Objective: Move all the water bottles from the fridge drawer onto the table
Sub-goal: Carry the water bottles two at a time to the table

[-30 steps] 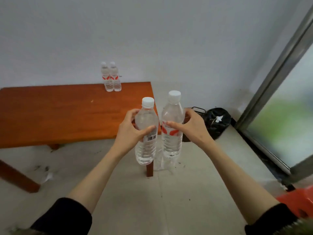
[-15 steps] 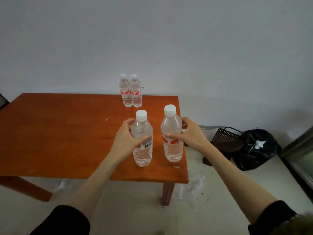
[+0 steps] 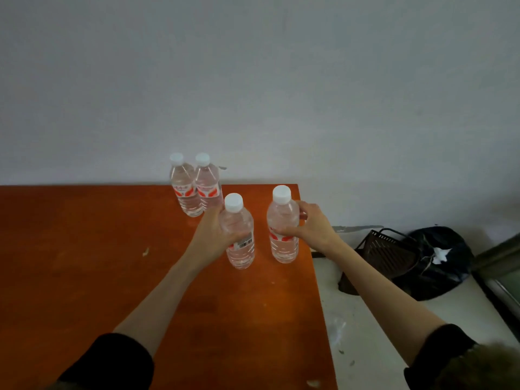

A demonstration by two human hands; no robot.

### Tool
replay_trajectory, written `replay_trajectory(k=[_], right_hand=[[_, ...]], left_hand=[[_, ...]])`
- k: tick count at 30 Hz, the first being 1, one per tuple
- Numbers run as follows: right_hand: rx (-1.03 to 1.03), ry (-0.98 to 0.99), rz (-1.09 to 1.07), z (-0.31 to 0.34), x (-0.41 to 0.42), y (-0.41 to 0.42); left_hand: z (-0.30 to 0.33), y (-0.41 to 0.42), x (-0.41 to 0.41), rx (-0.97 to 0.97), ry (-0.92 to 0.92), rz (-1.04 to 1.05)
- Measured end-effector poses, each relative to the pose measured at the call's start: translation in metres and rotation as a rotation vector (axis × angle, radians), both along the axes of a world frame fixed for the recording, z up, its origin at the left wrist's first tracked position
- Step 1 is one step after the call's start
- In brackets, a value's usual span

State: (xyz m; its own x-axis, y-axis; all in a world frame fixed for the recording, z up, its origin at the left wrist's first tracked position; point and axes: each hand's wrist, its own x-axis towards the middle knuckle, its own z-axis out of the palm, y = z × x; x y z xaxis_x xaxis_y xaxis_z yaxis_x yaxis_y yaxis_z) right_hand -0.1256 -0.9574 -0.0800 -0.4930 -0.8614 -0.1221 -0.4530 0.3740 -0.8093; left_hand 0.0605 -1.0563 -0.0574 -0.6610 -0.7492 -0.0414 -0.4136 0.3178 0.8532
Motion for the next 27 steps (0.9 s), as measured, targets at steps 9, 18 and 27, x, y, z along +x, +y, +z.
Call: replay_trajectory(k=[9,18,27], right_hand=[[0.002,-0.173,-0.053,-0.026,-0.056,-0.090],[-0.015,-0.272,0.010,-0.043,-0.083,-0.123],[-0.023,-0.494,0.033,-0.055,-0.090,-0.118]], left_hand=[[-0.026,-0.100,-0.080,-0.005,-0.034,-0.062],[-0.048,-0.140,-0.111,0.042,-0.029,-0.088],[-0.069,-0.147,-0.116,0.114,-0.051,-0.115]])
